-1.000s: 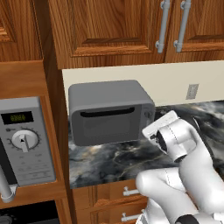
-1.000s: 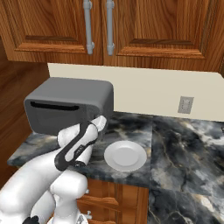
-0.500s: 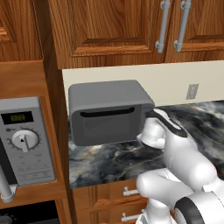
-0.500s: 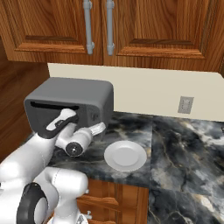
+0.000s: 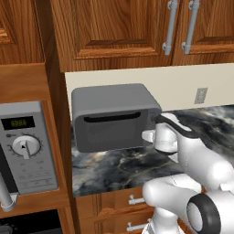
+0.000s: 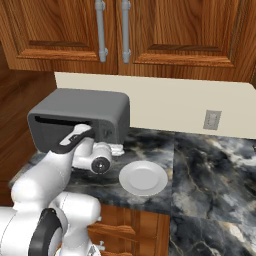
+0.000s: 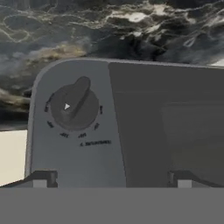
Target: Pull the toaster oven rack outwards. Pick up the baguette from the plate and place it on the toaster oven rack. Close the toaster oven door fully and set the temperature to the lowest setting.
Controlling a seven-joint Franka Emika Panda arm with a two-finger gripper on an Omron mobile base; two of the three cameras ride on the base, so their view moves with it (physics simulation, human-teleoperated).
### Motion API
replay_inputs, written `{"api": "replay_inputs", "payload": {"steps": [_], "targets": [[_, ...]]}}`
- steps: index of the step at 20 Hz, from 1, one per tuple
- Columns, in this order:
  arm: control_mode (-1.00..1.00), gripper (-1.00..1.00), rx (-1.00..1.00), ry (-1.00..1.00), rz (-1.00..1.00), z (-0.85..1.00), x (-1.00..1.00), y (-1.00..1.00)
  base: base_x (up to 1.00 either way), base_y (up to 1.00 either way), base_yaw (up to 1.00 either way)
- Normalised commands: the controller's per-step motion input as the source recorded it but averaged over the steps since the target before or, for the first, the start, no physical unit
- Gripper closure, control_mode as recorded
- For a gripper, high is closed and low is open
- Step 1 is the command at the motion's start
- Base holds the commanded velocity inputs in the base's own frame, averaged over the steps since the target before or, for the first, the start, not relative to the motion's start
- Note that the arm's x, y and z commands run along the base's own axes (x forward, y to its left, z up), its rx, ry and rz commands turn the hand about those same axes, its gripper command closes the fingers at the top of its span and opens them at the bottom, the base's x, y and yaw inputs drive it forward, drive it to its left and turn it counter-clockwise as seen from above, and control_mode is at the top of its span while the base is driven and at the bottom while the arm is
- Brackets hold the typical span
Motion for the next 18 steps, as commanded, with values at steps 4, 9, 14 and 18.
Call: {"api": "replay_inputs", "payload": {"steps": [4, 9, 14, 18], "targets": [[-1.0, -1.0, 0.22, -0.05, -0.02, -0.4, -0.29, -0.38, 0.0, 0.0, 0.0], [-1.0, -1.0, 0.08, -0.09, -0.01, -0.79, -0.2, -0.16, 0.0, 0.0, 0.0], [-1.0, -1.0, 0.03, -0.02, 0.01, -1.0, -0.1, -0.02, 0.0, 0.0, 0.0], [-1.0, -1.0, 0.0, -0.15, 0.04, -0.81, -0.14, 0.06, 0.0, 0.0, 0.0]]}}
